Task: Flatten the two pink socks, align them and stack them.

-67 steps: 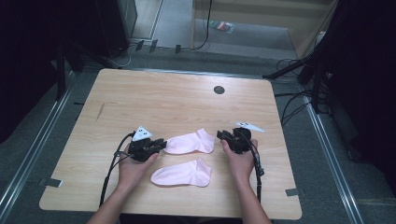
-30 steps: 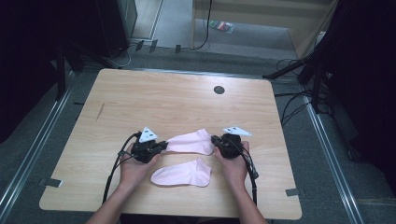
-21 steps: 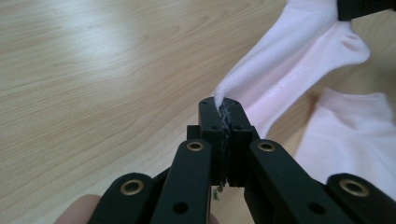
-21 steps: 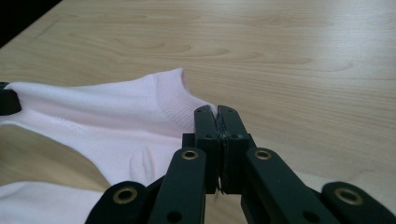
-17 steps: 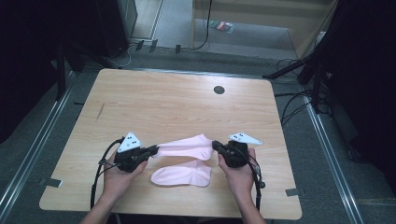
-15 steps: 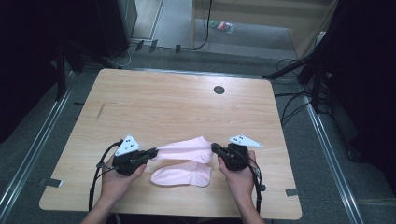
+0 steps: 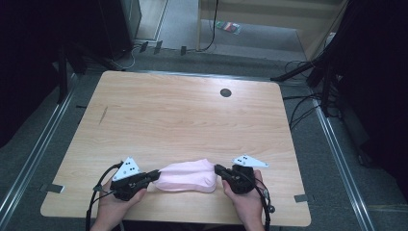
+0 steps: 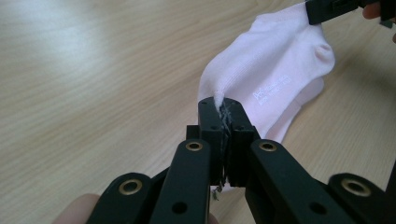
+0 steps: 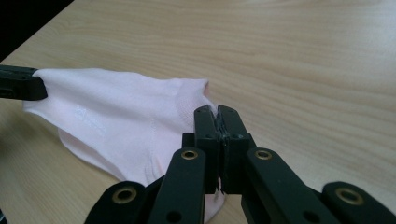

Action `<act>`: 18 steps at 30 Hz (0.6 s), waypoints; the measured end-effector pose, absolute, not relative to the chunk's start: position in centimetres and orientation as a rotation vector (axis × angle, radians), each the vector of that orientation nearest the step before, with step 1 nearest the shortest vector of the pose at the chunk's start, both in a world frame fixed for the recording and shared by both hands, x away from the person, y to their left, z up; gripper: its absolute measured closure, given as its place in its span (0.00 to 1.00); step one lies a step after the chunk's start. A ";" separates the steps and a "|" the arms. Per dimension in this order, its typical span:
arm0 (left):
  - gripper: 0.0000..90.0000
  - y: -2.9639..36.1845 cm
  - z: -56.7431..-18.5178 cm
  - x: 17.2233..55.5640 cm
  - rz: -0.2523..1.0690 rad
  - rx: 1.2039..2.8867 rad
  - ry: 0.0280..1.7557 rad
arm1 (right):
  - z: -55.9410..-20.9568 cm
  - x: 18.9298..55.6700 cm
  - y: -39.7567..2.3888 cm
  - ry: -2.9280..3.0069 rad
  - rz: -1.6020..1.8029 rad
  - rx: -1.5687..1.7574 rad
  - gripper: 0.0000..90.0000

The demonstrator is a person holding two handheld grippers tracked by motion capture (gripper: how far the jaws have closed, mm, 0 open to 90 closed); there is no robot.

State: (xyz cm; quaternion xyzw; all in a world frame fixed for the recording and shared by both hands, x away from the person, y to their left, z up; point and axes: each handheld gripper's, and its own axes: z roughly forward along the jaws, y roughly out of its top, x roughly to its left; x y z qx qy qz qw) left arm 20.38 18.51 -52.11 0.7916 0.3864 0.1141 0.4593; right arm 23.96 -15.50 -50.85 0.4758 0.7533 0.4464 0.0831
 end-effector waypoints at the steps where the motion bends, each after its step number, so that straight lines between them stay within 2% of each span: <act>1: 0.99 18.5 -52.3 20.3 0.278 1.952 0.952 | -51.0 23.9 -15.5 2.253 1.329 1.431 0.98; 8: 0.98 17.8 -53.5 20.3 0.271 2.024 0.926 | -52.2 23.5 -15.5 2.286 1.284 1.418 0.98; 11: 0.96 17.2 -54.2 20.1 0.311 2.077 0.915 | -52.7 23.6 -15.3 2.290 1.277 1.409 0.98; 18: 0.87 16.7 -55.0 20.1 0.350 2.124 0.902 | -54.0 23.8 -15.2 2.308 1.204 1.404 0.98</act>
